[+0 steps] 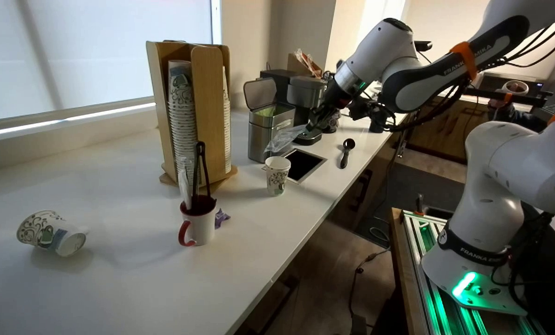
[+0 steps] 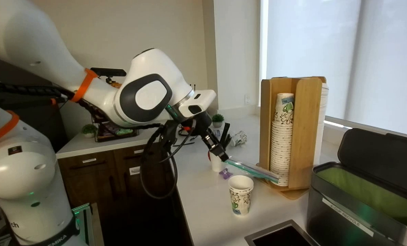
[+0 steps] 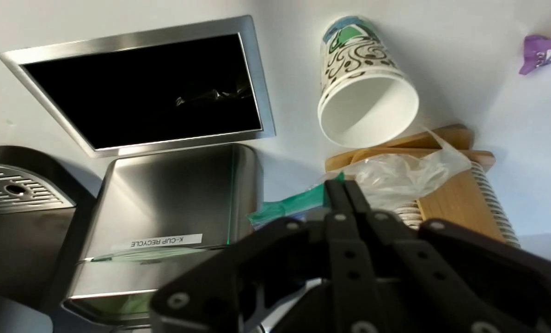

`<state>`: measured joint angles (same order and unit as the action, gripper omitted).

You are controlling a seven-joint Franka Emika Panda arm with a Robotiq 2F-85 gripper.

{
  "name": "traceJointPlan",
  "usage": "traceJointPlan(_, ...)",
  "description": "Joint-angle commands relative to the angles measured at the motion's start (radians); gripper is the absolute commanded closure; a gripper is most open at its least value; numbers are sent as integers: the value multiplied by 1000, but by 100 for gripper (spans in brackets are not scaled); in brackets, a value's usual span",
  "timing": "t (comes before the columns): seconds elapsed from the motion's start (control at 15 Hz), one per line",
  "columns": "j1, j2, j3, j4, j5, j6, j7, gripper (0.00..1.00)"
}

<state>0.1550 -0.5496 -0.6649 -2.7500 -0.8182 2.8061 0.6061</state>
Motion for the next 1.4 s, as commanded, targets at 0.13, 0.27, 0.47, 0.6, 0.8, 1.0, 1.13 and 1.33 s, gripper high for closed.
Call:
traceJointPlan(0.13, -1, -17, 13, 2, 27, -7, -8, 99)
traceJointPlan(0.27, 49, -57, -32, 11, 79, -19, -69, 99)
traceJointPlan(0.47, 44, -80, 15, 26, 370, -44, -310, 99)
traceJointPlan(0.6, 40, -95, 51, 56, 532, -139, -454, 99)
traceJointPlan(0.8, -63, -42, 166, 135, 709, -338, -603, 99)
traceJointPlan(1.0, -163, -25, 260, 135, 765, -343, -633, 98)
traceJointPlan(1.13, -212, -2, 300, 153, 755, -356, -626, 98)
traceJointPlan(1.33, -226, 33, 324, 167, 761, -357, -614, 99)
